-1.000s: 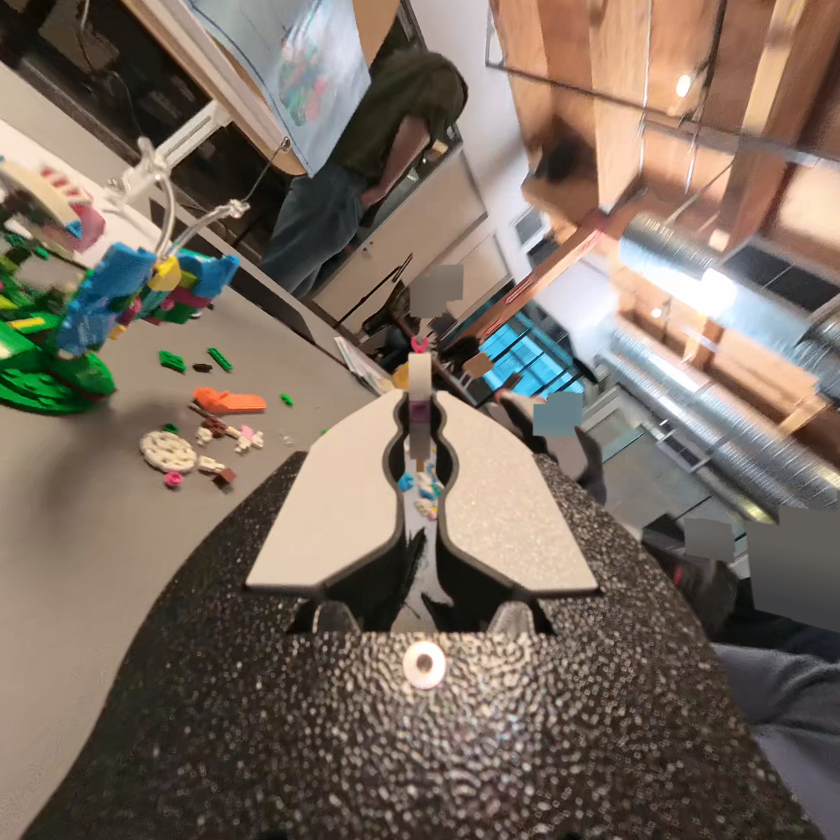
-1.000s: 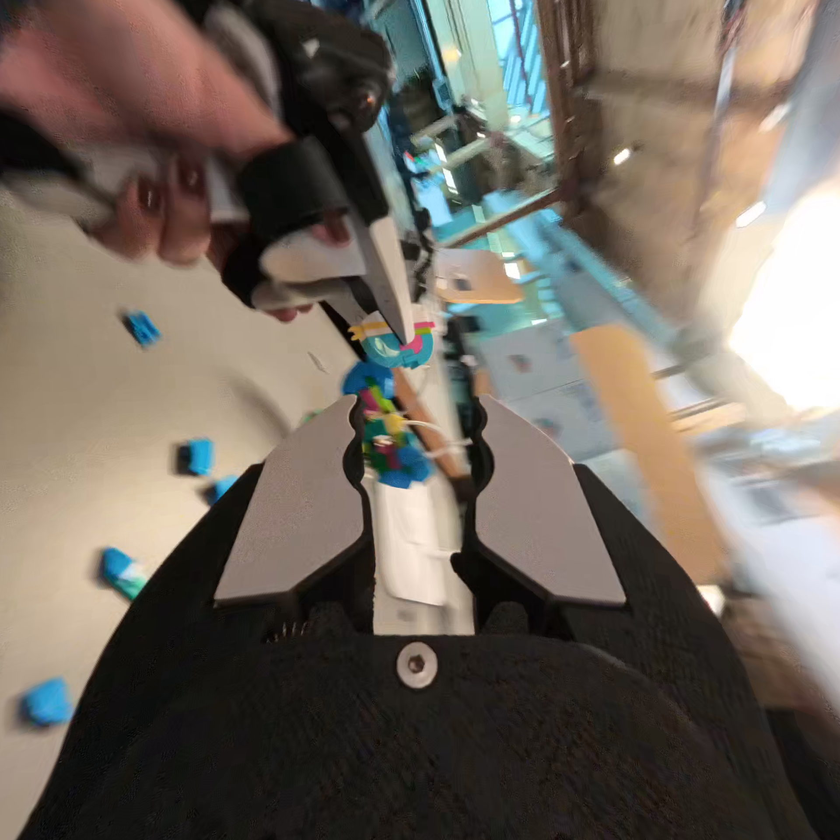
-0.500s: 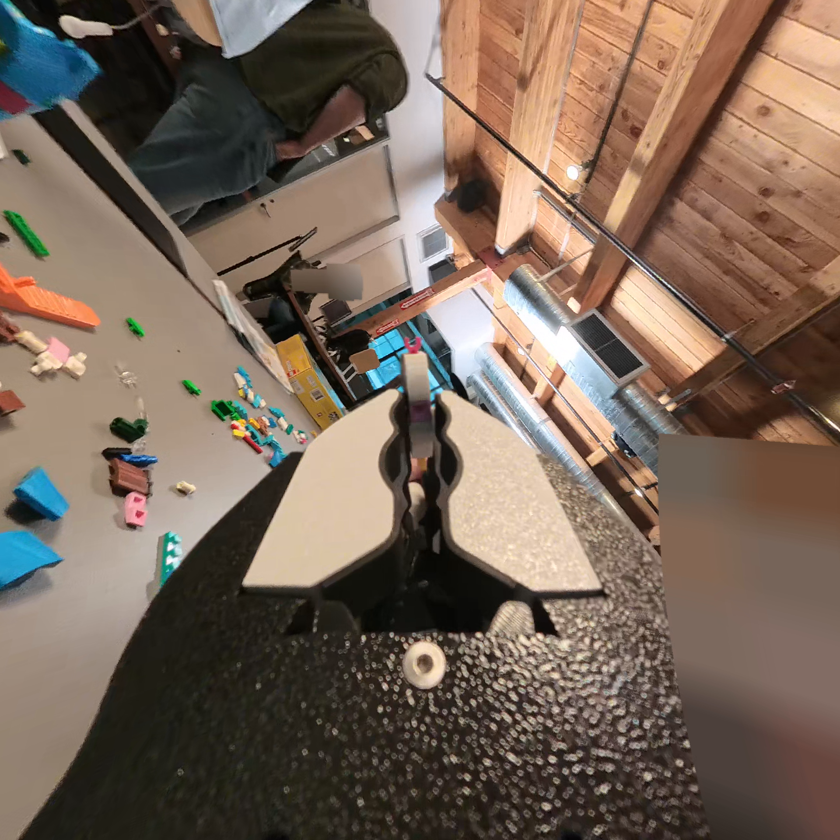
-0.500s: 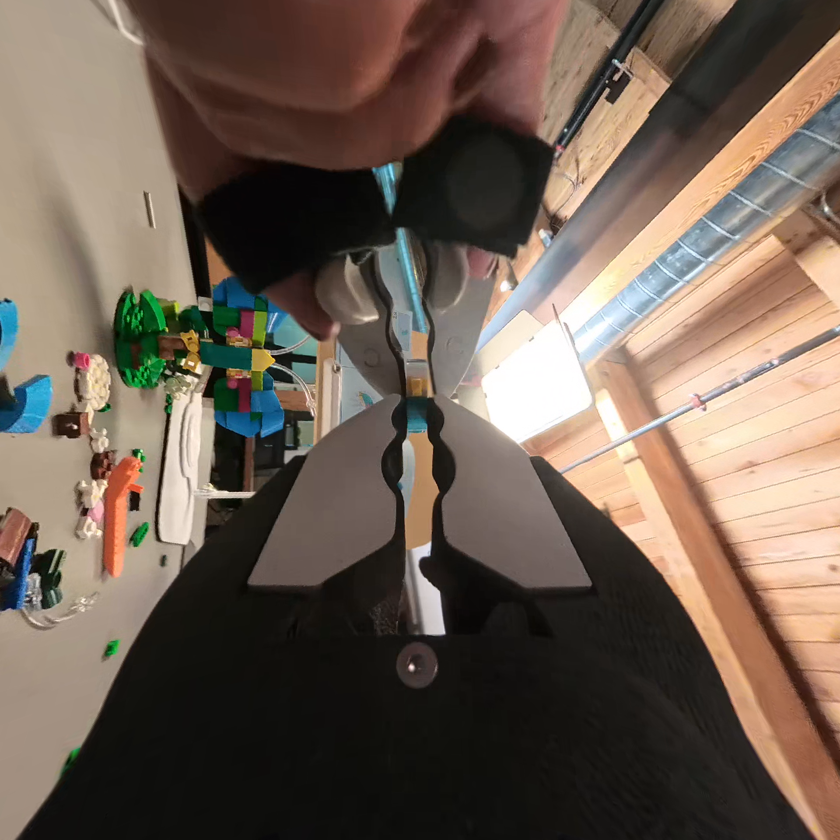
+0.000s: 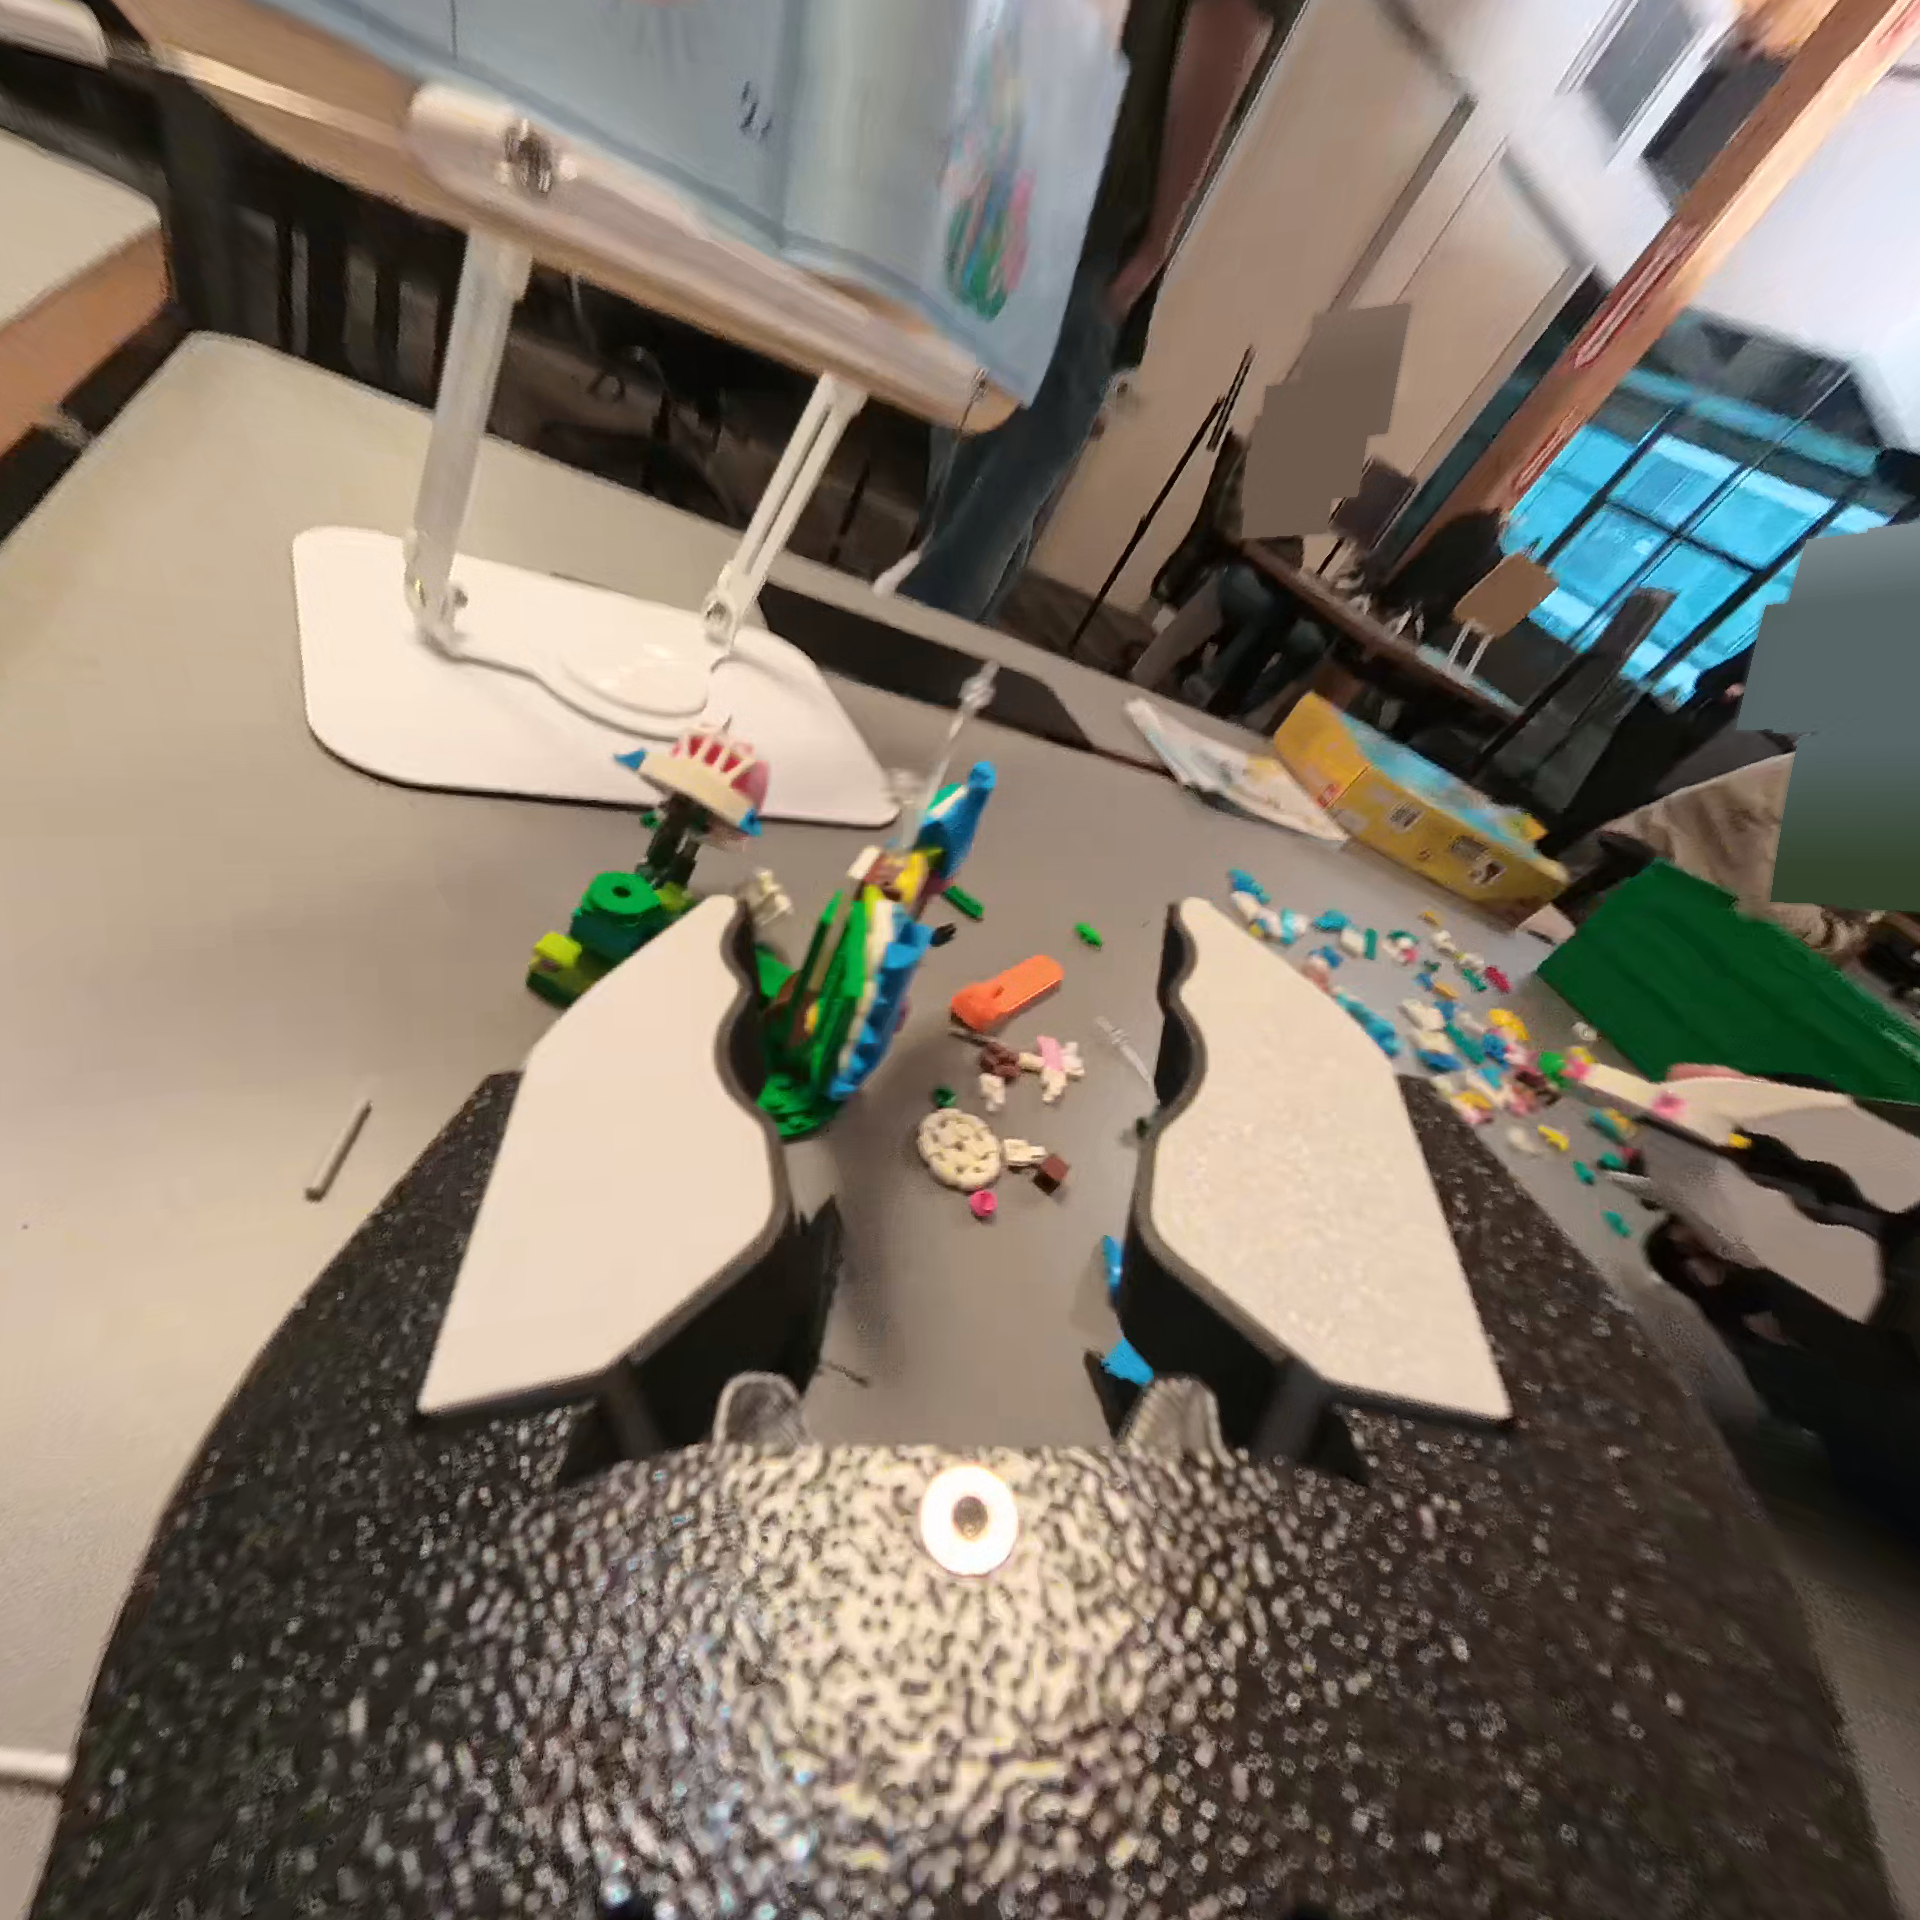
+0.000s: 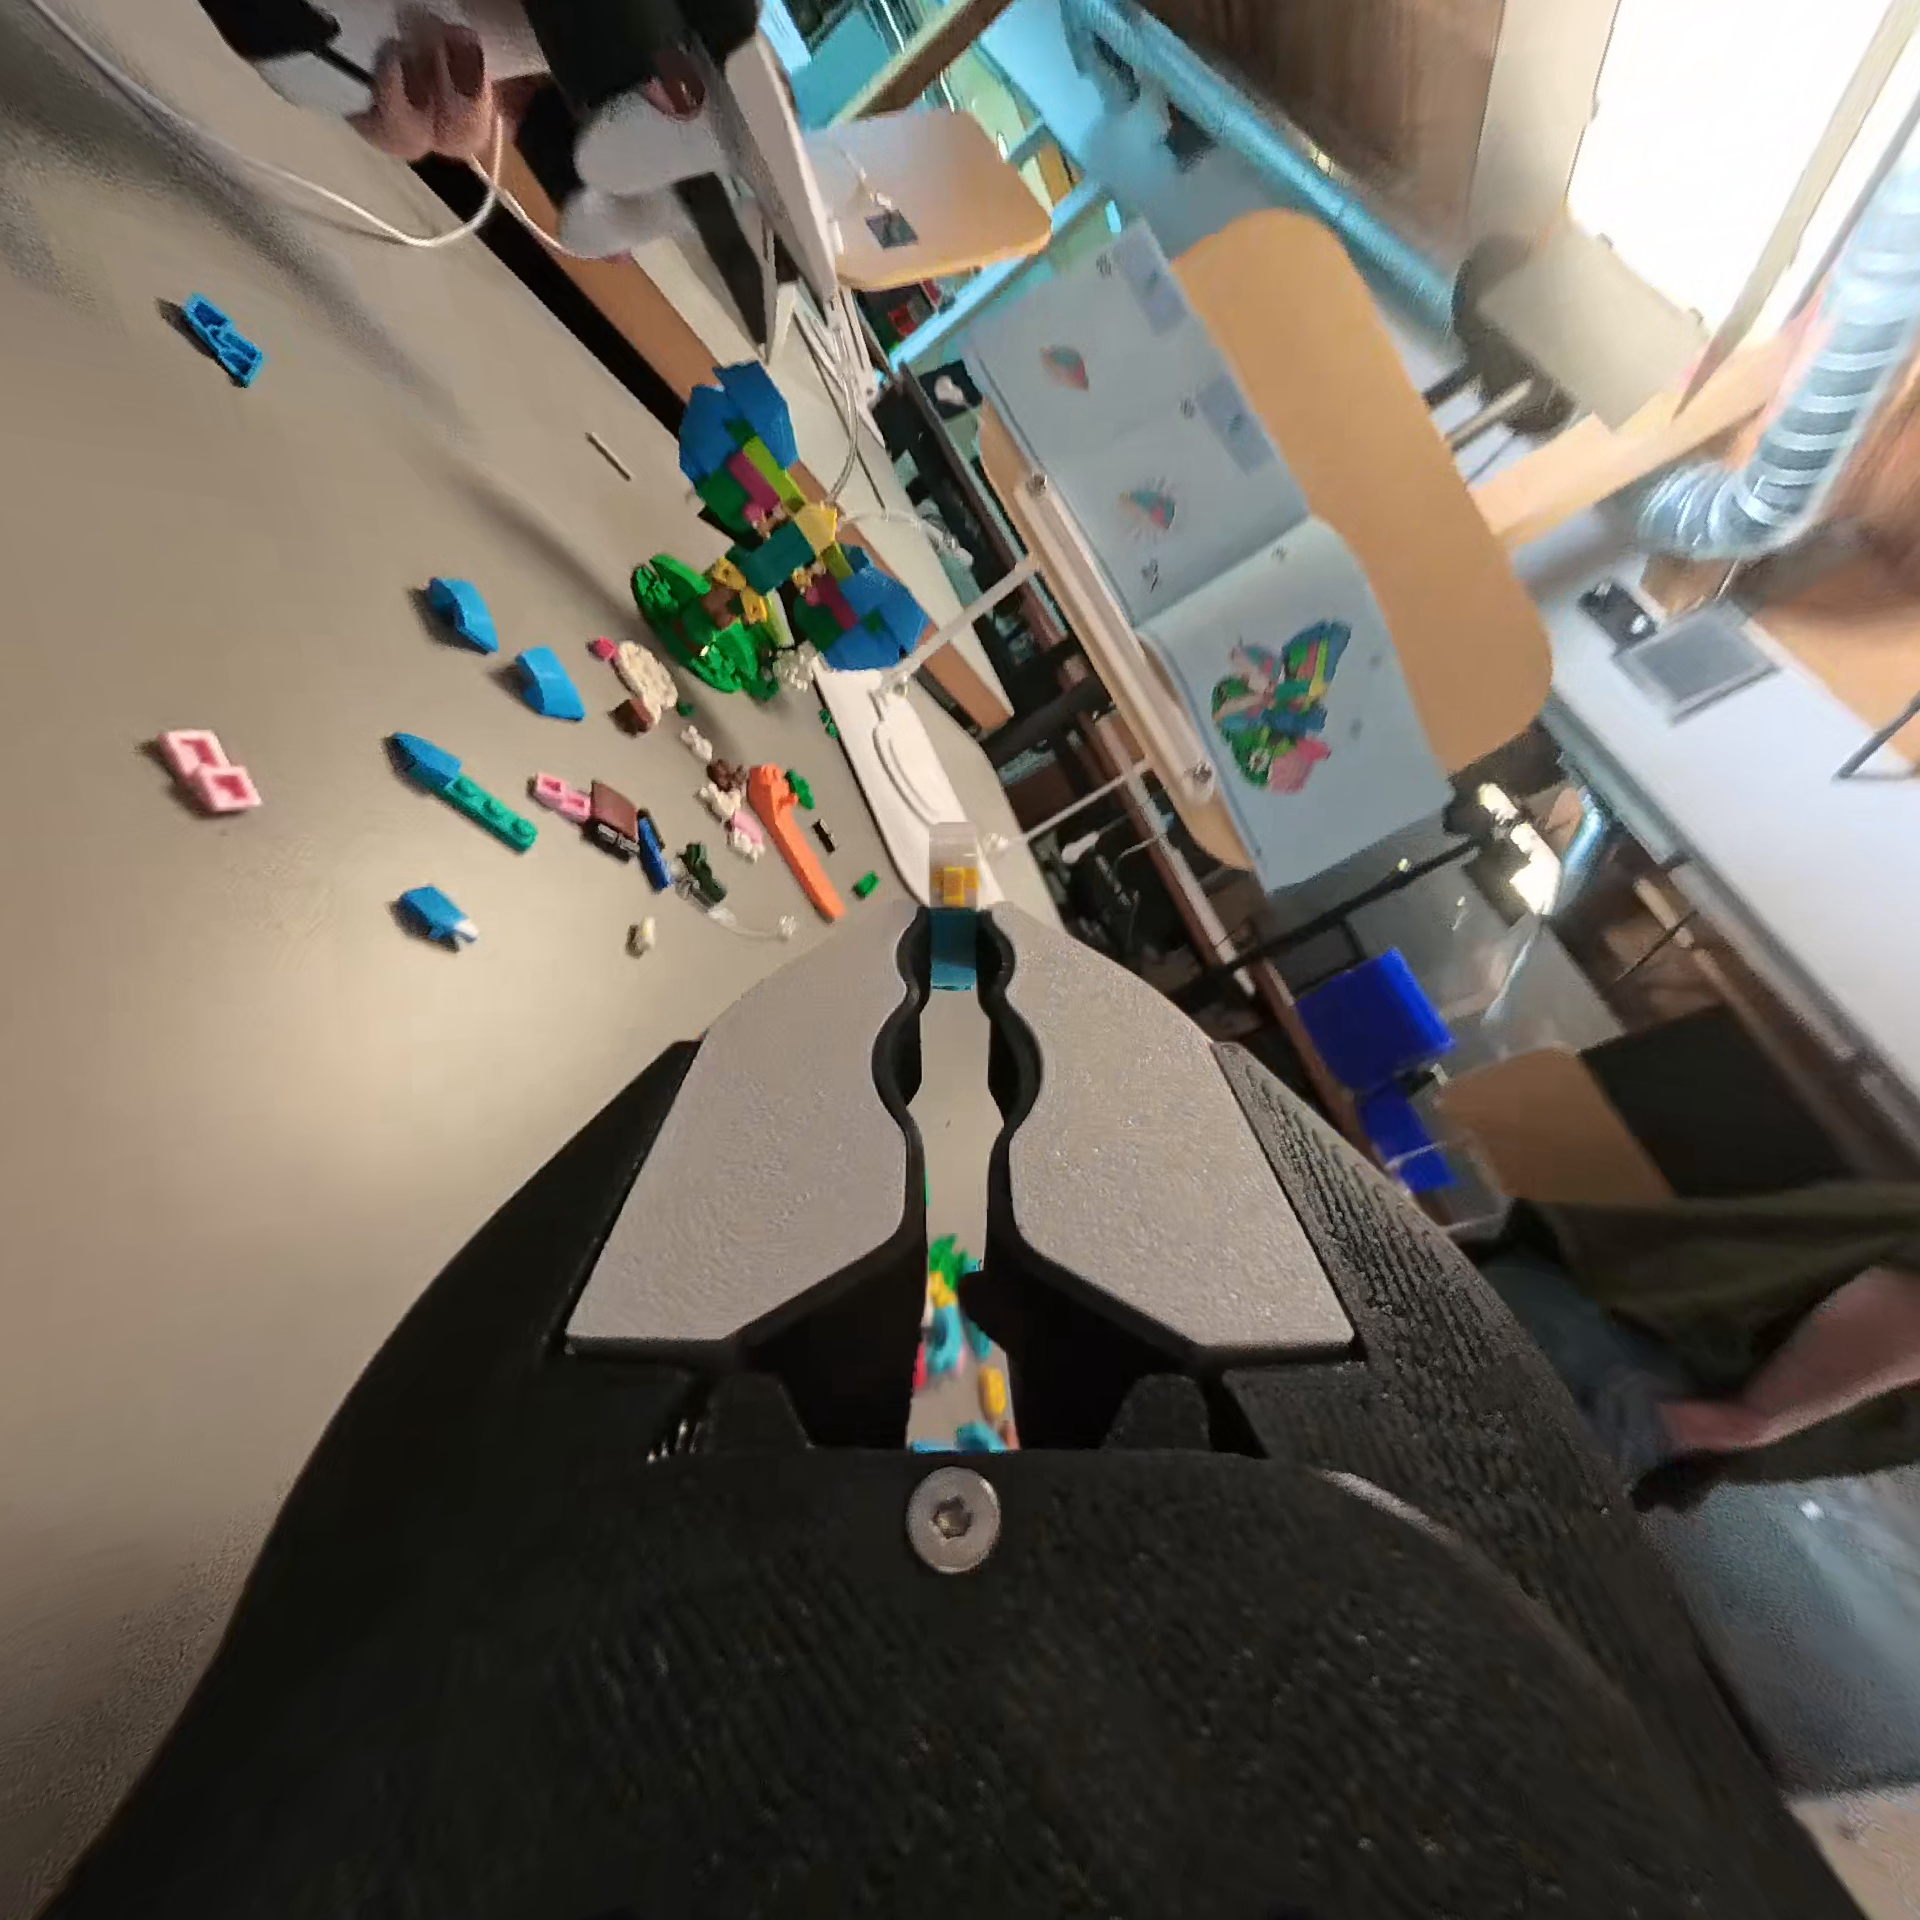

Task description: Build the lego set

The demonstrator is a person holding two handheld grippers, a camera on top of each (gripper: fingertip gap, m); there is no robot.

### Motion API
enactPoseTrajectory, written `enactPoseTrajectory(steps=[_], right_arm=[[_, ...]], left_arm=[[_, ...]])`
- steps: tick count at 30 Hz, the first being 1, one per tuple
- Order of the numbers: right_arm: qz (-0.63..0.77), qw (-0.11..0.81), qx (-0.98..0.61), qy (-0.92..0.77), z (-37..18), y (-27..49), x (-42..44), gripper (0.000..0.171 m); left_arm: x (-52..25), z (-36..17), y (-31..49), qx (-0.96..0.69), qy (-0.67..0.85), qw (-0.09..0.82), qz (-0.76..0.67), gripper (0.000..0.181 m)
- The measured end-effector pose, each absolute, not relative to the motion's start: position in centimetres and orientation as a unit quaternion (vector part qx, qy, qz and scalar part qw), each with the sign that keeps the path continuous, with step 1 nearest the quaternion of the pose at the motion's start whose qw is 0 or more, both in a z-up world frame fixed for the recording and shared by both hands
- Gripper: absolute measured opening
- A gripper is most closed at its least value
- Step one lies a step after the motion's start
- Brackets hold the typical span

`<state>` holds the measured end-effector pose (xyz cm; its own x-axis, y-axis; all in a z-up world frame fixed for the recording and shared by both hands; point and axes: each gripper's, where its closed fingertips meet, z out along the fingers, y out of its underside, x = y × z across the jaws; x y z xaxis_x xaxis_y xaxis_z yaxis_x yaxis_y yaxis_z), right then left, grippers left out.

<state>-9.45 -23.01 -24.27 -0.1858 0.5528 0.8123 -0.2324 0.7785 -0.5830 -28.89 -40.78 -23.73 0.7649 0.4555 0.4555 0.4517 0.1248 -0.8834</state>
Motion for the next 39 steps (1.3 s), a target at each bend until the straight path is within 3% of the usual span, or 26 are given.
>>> enactPoseTrajectory(steps=[4, 16, 18, 20, 23, 25, 32, 39], right_arm=[[0.331, 0.61, -0.164, -0.701, -24.6, -21.3, -8.2, 0.006], [0.355, 0.588, -0.255, -0.681, -25.0, -17.7, -9.0, 0.006], [0.351, 0.59, -0.264, -0.678, -25.0, -17.1, -9.1, 0.006], [0.349, 0.592, -0.271, -0.674, -24.8, -16.4, -9.2, 0.006], [0.343, 0.599, -0.278, -0.668, -24.6, -15.3, -9.3, 0.006], [0.341, 0.6, -0.284, -0.666, -24.5, -14.7, -9.5, 0.006], [0.334, 0.601, -0.288, -0.667, -24.6, -13.7, -9.5, 0.007], [0.336, 0.591, -0.296, -0.671, -25.1, -13.2, -9.6, 0.006]], left_arm=[[-29.5, -26.4, -39.0, -0.7, -0.352, 0.619, -0.053, 0.084], [-23.5, -26.6, -35.0, -0.715, -0.265, 0.629, -0.156, 0.086], [-22.1, -27.0, -34.9, -0.742, -0.224, 0.611, -0.163, 0.078], [-21.9, -27.0, -35.9, -0.757, -0.194, 0.611, -0.125, 0.064], [-25.6, -27.6, -39.0, -0.781, -0.19, 0.594, 0.035, 0.058], [-28.3, -29.1, -40.6, -0.814, -0.2, 0.536, 0.1, 0.064], [-30.5, -33.3, -40.0, -0.879, -0.22, 0.42, 0.053, 0.086], [-30.8, -34.9, -38.3, -0.899, -0.196, 0.39, 0.041, 0.1]])
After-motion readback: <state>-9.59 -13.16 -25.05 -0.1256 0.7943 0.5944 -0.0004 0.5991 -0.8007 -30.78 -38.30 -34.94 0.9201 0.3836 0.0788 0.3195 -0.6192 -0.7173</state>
